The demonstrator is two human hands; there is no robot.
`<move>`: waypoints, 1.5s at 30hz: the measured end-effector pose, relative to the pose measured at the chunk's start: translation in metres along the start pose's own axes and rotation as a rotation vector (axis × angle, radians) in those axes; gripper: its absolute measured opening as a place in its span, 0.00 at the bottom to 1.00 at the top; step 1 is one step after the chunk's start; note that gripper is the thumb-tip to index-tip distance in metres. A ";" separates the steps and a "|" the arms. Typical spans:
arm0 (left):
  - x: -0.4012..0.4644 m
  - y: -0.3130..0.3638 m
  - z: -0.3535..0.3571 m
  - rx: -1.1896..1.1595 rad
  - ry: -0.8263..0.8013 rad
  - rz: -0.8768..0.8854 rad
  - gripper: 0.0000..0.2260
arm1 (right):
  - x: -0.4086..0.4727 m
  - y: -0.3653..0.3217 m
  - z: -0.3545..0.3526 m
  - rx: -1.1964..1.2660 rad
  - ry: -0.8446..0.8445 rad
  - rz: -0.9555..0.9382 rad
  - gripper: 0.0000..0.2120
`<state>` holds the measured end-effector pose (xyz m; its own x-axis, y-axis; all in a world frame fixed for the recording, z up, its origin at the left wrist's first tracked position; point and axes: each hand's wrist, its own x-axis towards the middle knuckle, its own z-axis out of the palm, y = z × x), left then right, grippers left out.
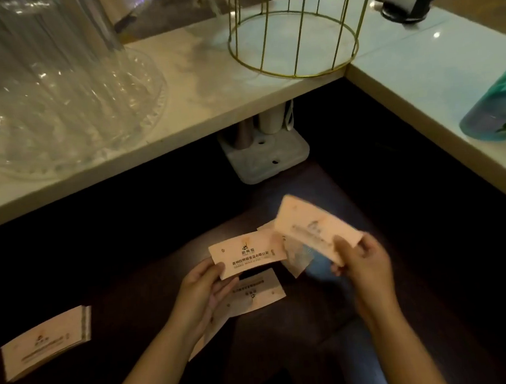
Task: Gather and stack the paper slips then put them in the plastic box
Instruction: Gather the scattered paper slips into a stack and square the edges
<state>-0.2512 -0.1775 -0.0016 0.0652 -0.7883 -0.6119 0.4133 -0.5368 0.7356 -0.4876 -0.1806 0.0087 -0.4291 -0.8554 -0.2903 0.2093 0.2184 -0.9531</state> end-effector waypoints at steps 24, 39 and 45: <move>-0.013 0.019 -0.062 0.064 0.179 0.075 0.09 | 0.084 0.040 -0.001 -1.672 -0.986 -0.790 0.44; -0.015 0.024 -0.060 0.014 0.165 0.077 0.08 | 0.054 0.027 -0.006 -1.485 -0.844 -1.156 0.24; -0.013 0.021 -0.061 -0.021 0.171 0.073 0.08 | 0.039 0.008 0.023 -0.573 0.004 -0.399 0.06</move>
<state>-0.1880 -0.1595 0.0039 0.2487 -0.7614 -0.5986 0.4204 -0.4719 0.7750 -0.4827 -0.2228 -0.0082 -0.3799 -0.9205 0.0916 -0.4610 0.1025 -0.8815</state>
